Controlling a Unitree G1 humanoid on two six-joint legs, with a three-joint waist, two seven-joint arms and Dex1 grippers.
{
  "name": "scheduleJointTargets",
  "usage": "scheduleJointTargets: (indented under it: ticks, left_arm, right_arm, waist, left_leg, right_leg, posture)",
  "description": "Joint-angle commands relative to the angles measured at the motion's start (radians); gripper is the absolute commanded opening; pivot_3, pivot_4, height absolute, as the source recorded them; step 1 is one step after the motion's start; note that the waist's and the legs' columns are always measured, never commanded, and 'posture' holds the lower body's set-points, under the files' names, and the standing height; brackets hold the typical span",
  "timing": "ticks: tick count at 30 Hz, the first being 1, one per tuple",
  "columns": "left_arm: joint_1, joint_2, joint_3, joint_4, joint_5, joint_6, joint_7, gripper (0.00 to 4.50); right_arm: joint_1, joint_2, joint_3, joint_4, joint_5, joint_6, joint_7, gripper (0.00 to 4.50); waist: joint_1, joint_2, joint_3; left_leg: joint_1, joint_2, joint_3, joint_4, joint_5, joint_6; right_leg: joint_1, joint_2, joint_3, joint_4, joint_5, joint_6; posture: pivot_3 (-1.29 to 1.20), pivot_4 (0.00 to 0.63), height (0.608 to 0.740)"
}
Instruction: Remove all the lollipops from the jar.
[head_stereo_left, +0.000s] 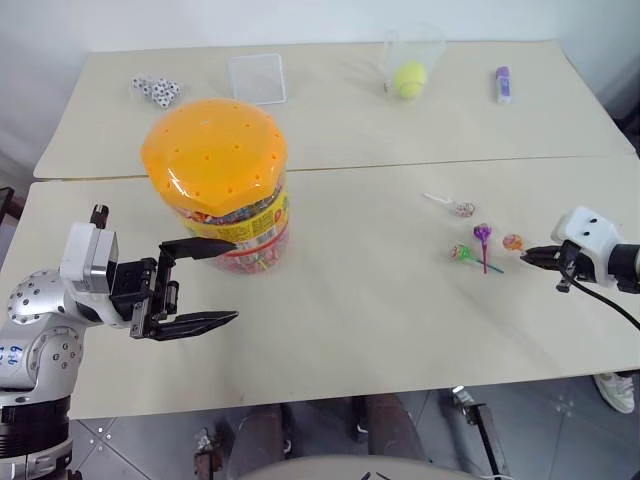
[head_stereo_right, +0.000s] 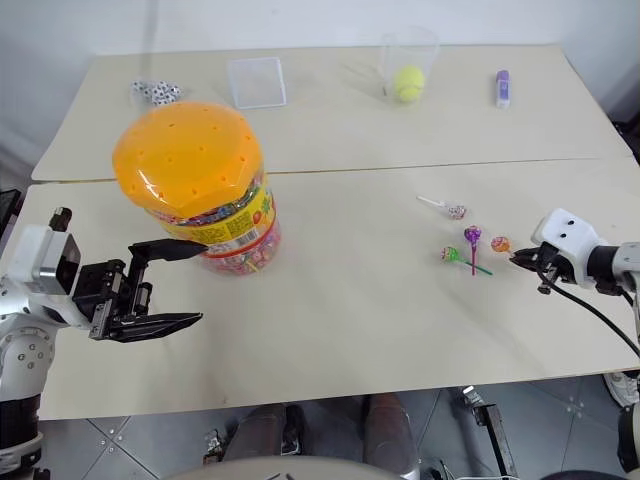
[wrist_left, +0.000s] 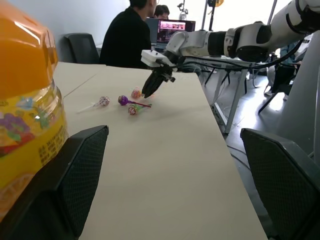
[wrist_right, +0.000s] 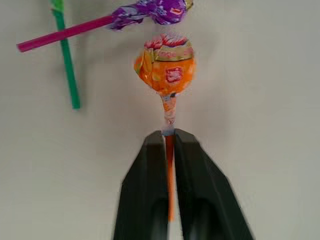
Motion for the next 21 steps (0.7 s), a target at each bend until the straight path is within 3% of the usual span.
scheduleJointTargets:
  ticks: [1, 6, 9, 13, 15, 16, 21]
  left_arm:
    - [0.006, -0.001, 0.04, -0.018, -0.042, 0.012, 0.022, 4.5]
    - [0.075, -0.009, 0.132, -0.051, -0.122, 0.091, 0.135, 4.5]
    - [0.154, 0.014, 0.158, -0.046, -0.06, 0.09, 0.161, 4.5]
    - [0.179, 0.015, 0.151, 0.046, 0.081, 0.01, 0.223, 4.5]
    - [0.201, 0.022, 0.098, 0.124, 0.333, -0.166, 0.325, 4.5]
    - [0.198, 0.009, 0.091, 0.147, 0.379, -0.238, 0.332, 4.5]
    - [0.187, -0.119, 0.075, 0.097, 0.417, -0.266, 0.507, 4.5]
  right_arm:
    - [-0.02, 0.004, -0.075, -0.015, 0.076, -0.006, 0.047, 1.59]
    - [-0.012, 0.081, -0.224, -0.236, 0.309, 0.008, 0.109, 3.34]
    - [0.052, 0.155, -0.207, -0.484, 0.405, 0.037, 0.146, 4.38]
    - [0.088, 0.26, -0.07, -0.679, 0.41, 0.03, 0.185, 4.48]
    - [0.088, 0.326, 0.016, -0.692, 0.365, -0.035, 0.223, 4.48]
    - [0.082, 0.349, 0.044, -0.672, 0.338, -0.063, 0.231, 4.48]
    - [0.077, 0.457, 0.083, -0.499, 0.218, -0.205, 0.135, 4.48]
  waist:
    - [0.009, 0.0, 0.0]
    - [0.015, 0.0, 0.0]
    - [0.012, 0.0, 0.0]
    - [0.027, 0.0, 0.0]
    - [0.03, 0.0, 0.0]
    - [0.03, 0.0, 0.0]
    - [0.044, -0.001, 0.0]
  left_leg:
    - [0.0, 0.0, 0.0, 0.0, 0.0, 0.0]
    - [0.0, 0.0, -0.002, 0.001, 0.0, 0.0]
    - [0.001, 0.001, -0.005, 0.001, 0.0, 0.0]
    - [-0.001, 0.0, -0.004, 0.002, 0.0, 0.0]
    - [-0.001, 0.0, -0.004, 0.003, 0.0, 0.0]
    - [0.0, 0.0, -0.004, 0.003, 0.0, 0.0]
    - [-0.004, -0.001, -0.005, 0.007, -0.002, 0.002]
  right_leg:
    - [0.0, 0.0, 0.0, 0.0, 0.0, 0.0]
    - [0.0, 0.0, 0.0, 0.0, 0.0, 0.0]
    - [0.0, 0.0, 0.0, 0.001, 0.0, 0.0]
    - [0.001, 0.0, -0.003, 0.0, 0.0, 0.0]
    - [0.002, 0.0, -0.003, 0.0, 0.0, 0.0]
    - [0.002, 0.0, -0.003, 0.0, 0.0, 0.0]
    - [0.002, -0.001, -0.004, 0.001, 0.0, 0.0]
  posture:
    - [0.0, 0.15, 0.74]
    - [0.0, 0.15, 0.74]
    - [0.0, 0.15, 0.74]
    - [0.0, 0.15, 0.74]
    - [0.0, 0.15, 0.74]
    - [0.0, 0.15, 0.74]
    - [0.0, 0.15, 0.74]
